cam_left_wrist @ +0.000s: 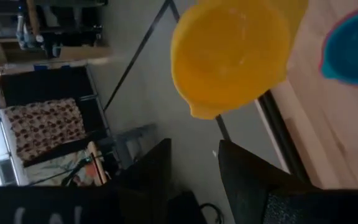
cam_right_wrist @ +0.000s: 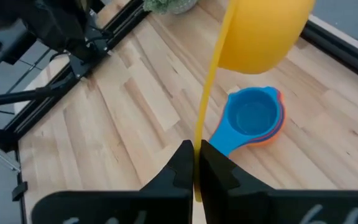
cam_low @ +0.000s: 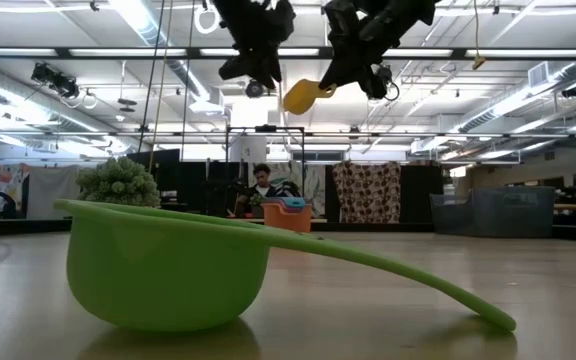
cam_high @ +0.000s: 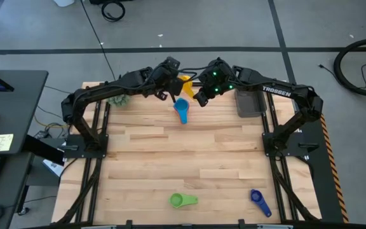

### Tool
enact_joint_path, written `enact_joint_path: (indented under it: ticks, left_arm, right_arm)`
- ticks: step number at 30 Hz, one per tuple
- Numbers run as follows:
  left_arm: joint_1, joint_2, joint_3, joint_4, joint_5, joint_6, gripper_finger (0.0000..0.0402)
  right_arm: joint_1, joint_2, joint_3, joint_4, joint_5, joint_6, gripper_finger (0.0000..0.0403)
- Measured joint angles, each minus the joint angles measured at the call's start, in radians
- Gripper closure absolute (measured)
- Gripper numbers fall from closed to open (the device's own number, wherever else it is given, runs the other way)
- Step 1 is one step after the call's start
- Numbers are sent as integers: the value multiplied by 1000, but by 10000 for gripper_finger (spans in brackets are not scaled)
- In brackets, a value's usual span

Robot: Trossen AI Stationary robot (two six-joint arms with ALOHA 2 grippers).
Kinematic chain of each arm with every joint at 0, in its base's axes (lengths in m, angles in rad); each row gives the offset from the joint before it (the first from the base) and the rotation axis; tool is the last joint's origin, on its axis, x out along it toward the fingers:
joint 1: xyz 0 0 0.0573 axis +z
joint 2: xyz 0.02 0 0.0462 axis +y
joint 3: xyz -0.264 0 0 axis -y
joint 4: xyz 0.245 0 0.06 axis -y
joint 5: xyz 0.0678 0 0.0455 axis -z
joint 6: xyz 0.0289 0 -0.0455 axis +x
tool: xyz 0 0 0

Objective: Nest measuring cups in basket
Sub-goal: Stack the yellow measuring cup on top of the light blue measuring cup

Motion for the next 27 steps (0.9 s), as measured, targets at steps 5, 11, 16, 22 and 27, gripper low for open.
enact_joint_path:
  ticks: [5,11,16,22,27]
  left_arm:
    - [5,-53,0,-31,-39,-120,265]
    - [21,-156,0,-108,-30,-360,265]
    - [31,-256,1,-219,-29,-559,265]
    - [29,-367,0,-367,-27,-724,265]
    - [29,-462,0,-471,-27,-816,265]
  right_arm:
    - [-1,0,0,7,14,26,391]
    - [-1,1,0,55,40,39,391]
    - [-2,29,2,159,9,79,391]
    - [7,76,2,296,5,189,391]
    - [21,100,2,386,87,304,391]
